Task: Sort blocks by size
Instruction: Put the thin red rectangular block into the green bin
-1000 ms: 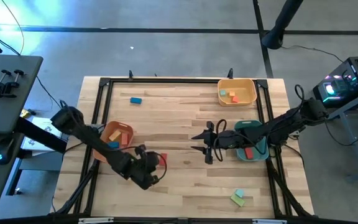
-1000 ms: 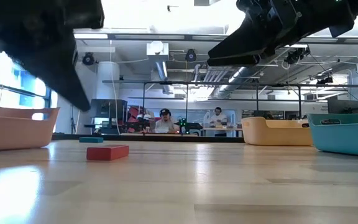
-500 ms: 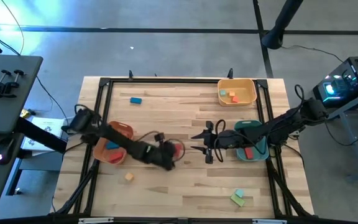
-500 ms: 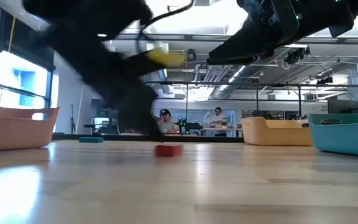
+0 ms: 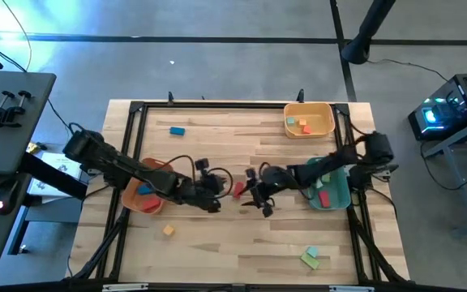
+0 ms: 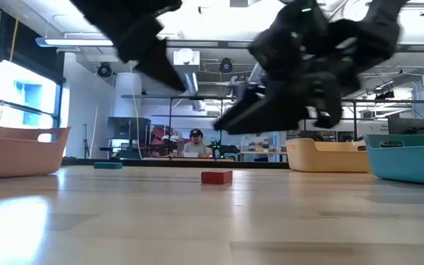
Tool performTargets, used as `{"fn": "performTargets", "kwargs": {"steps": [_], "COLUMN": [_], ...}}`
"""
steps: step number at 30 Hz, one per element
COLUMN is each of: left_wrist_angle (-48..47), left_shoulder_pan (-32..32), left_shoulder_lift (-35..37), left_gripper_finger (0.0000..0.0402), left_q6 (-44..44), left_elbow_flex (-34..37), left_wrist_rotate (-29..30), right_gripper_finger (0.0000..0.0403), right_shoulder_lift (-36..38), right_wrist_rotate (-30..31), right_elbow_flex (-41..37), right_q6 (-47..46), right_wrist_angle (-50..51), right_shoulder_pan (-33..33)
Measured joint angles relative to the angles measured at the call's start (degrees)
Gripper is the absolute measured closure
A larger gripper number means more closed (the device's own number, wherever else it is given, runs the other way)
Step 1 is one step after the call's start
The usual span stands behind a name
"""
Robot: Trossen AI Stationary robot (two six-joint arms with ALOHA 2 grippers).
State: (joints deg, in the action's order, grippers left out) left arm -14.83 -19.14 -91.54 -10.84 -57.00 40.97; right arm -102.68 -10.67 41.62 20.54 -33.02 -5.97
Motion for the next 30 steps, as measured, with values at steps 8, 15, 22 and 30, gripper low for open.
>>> {"fn": "performTargets", "kwargs": {"steps": [8,15,22,30], "left_wrist_angle": [-13.56,-15.37,-14.55,-14.50], "left_shoulder_pan": [0.33,0.44,0.44,0.35], "left_shoulder_lift": [-0.79,-3.08,-3.87,-3.94], "left_gripper_finger": [0.0391,0.0391,0.0391,0.0391], "left_q6": [-10.40,-13.08,-13.58,-17.08], "left_elbow_flex": [0.07,0.05,0.05,0.05], "left_wrist_rotate": [2.30,3.26,3.31,3.21], "right_gripper_finger": [0.0226,0.0226,0.0226,0.0225], "right_shoulder_lift": [-8.58,-12.17,-13.69,-19.26], "right_wrist_rotate": [-13.05,-23.68,-30.03,-36.01], "right_elbow_flex": [14.59,22.42,19.76,17.49], "right_q6": [14.47,22.91,25.48,21.11], "right_wrist_angle": [19.64,34.80,32.78,20.48], "right_shoulder_pan": [6.84,12.58,19.29,17.87]}}
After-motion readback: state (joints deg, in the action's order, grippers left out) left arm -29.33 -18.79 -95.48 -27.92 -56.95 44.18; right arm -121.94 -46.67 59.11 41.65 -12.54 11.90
